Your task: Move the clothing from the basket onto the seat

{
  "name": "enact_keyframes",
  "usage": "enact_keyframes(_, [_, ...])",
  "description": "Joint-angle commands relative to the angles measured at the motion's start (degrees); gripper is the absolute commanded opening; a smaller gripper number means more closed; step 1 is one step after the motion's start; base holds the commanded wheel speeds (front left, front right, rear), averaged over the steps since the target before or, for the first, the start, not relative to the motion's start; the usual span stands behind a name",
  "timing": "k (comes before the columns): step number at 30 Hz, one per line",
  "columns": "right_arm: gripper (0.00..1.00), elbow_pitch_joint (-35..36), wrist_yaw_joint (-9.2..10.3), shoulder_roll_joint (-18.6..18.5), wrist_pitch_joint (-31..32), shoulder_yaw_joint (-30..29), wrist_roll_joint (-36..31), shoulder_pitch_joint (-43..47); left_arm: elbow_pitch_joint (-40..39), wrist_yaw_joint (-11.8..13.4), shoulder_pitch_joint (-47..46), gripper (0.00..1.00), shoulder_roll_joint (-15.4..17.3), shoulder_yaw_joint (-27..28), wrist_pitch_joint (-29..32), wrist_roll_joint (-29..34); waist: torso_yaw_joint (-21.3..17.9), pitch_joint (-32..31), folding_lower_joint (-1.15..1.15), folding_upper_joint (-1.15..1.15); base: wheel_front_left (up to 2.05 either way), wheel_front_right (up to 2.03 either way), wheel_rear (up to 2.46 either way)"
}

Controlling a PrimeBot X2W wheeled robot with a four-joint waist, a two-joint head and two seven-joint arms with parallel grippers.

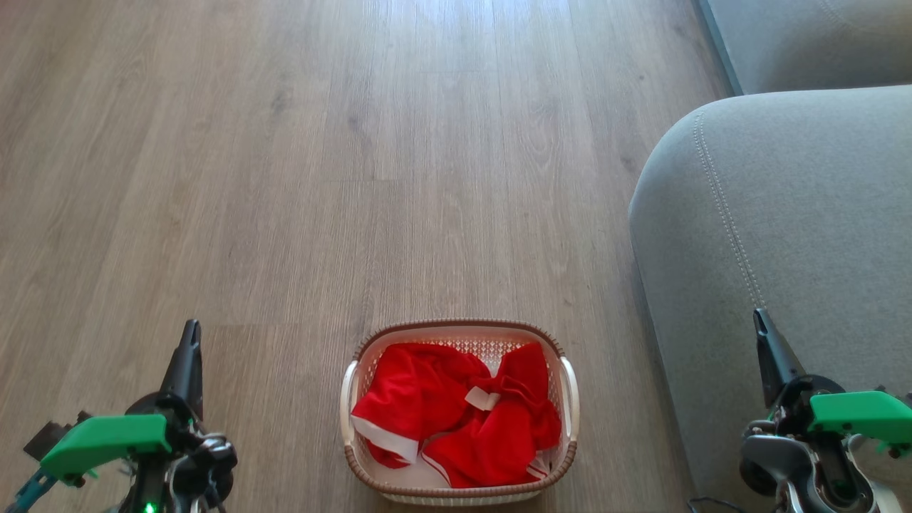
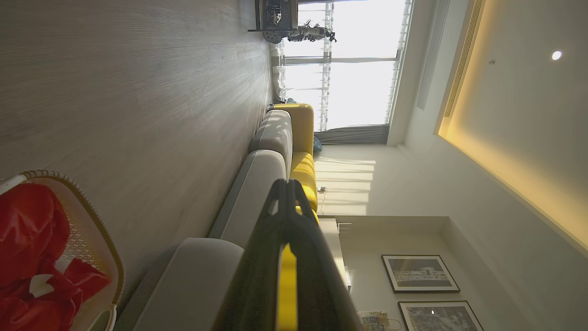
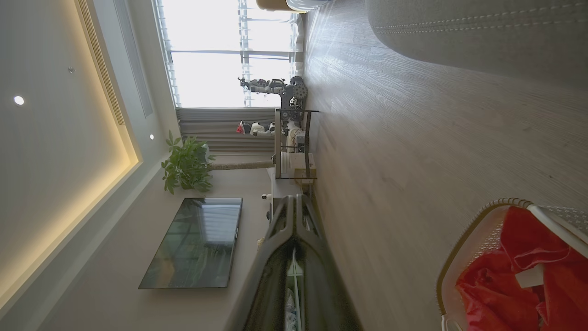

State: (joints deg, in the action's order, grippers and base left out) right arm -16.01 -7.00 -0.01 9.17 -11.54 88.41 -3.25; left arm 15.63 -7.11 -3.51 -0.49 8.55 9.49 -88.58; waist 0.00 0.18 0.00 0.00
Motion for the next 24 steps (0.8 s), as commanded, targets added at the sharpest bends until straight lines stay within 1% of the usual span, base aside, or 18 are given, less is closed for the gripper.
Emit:
enact_keyframes(1, [0.0, 2.0, -0.48, 0.0, 0.4, 1.1, 0.4, -3.4, -1.6, -0.4, -3.1, 0.0, 0.5, 1.9, 0.1, -0.3, 0.0, 0.0, 0.0, 0.0, 0.0, 0.0, 0.0])
enact_keyframes(24, [0.0, 2.0, -0.48, 0.0, 0.4, 1.1, 0.4, -3.4, -1.6, -0.4, -3.1, 0.0, 0.5, 1.9, 0.1, -0.3, 0.0, 0.0, 0.0, 0.0, 0.0, 0.0, 0.0])
